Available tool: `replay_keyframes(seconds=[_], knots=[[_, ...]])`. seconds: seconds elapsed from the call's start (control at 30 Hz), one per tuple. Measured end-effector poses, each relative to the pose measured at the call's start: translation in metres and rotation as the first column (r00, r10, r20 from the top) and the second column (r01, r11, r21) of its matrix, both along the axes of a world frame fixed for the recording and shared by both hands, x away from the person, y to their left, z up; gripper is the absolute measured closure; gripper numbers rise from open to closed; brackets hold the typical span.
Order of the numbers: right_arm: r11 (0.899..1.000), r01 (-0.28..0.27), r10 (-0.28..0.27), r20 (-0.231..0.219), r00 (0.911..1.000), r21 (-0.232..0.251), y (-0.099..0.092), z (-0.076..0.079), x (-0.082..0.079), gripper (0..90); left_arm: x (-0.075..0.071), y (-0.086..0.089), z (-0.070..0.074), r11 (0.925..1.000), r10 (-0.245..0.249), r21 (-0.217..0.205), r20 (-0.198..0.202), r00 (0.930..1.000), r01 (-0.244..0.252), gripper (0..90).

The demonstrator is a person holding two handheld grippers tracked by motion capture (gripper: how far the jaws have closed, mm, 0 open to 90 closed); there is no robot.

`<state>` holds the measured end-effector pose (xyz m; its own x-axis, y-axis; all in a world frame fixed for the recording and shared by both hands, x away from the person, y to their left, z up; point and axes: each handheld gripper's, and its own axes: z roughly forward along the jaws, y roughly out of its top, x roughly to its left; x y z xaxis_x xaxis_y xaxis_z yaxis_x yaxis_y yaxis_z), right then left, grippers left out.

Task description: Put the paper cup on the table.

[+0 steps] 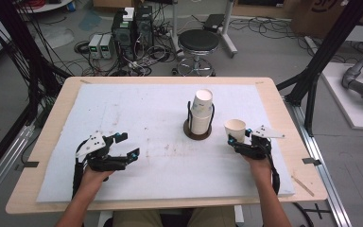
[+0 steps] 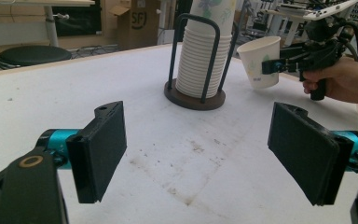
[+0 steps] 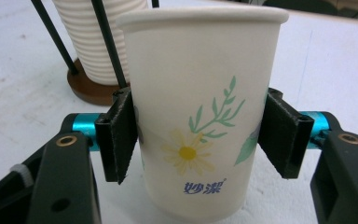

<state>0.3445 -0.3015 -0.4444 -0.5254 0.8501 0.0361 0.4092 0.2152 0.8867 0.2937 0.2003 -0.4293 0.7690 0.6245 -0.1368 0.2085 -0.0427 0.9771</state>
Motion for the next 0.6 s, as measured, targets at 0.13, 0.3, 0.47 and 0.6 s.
replay_keyframes(seconds=[0.13,0.3,0.47,0.6], knots=[[1.0,-0.002,0.002,-0.022,0.9998,-0.017,-0.001,-0.001,-0.001,35.1,0.0,0.0,0.0,1.0,0.003,-0.002,0.001,1.0,-0.003,19.4],[1.0,0.002,-0.003,-0.05,0.9987,-0.013,-0.008,-0.003,-0.007,35.2,0.0,0.001,0.0,1.0,0.006,-0.001,-0.002,1.0,-0.006,19.4],[1.0,-0.002,0.0,-0.059,0.9983,-0.031,-0.01,-0.003,-0.014,35.2,0.001,0.001,0.0,1.0,0.004,0.002,-0.004,1.0,-0.004,19.4],[0.999,-0.007,0.005,-0.065,0.9979,-0.039,-0.013,-0.004,-0.018,34.7,0.001,0.0,0.0,1.0,0.006,-0.001,-0.007,1.0,-0.006,19.4]])
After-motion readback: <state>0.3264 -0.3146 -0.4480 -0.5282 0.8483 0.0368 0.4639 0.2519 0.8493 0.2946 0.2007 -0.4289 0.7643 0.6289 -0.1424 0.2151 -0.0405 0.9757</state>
